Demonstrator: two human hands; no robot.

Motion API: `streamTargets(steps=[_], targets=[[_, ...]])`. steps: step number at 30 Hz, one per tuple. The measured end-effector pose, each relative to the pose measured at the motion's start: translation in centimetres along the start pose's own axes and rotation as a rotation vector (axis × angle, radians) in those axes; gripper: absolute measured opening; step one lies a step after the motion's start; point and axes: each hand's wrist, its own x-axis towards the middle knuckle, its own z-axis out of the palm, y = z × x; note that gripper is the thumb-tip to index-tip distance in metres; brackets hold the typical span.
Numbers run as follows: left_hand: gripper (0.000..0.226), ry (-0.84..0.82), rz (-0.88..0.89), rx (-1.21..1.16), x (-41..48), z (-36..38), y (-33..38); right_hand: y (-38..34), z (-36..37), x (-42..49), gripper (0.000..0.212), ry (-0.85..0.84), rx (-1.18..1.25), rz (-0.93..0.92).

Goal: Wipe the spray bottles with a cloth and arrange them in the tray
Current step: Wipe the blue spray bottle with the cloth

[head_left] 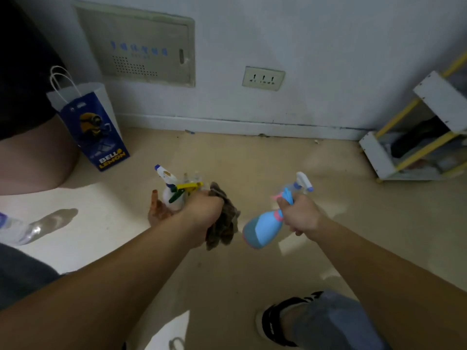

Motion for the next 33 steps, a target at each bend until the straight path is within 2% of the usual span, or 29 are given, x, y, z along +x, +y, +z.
streamTargets(steps=[6,11,13,17,22,26,29,33], targets=[[0.022,-0.029,-0.09,0.167,3.8,2.5,-1.0,5.1,0.1,5.9,0.038,0.082,-0.082,0.137],[0.028,-0.1,-0.053,0.187,5.5,4.9,-2.2,9.2,0.8,7.7,0.024,0.31,-0.078,0.086],[0.028,-0.083,-0.062,0.181,6.2,5.5,-2.7,10.8,1.4,8.2,0.022,0.346,-0.088,0.066],[0.02,-0.041,-0.099,0.153,7.4,5.9,-3.7,11.9,1.9,8.9,0.023,0.381,-0.062,0.15],[0.016,-0.05,-0.115,0.121,7.2,5.5,-4.7,11.1,1.0,7.4,0.036,0.505,-0.344,0.224],[0.016,-0.057,-0.095,0.136,6.3,4.4,-5.3,8.8,0.8,5.8,0.034,0.648,-0.613,-0.016],[0.016,0.008,-0.074,0.12,5.5,2.7,-5.9,4.8,2.2,4.9,0.034,0.445,-0.553,-0.176],[0.006,0.063,-0.06,0.071,4.0,-0.2,-6.7,-0.2,6.4,3.3,0.019,0.056,-0.441,-0.308]])
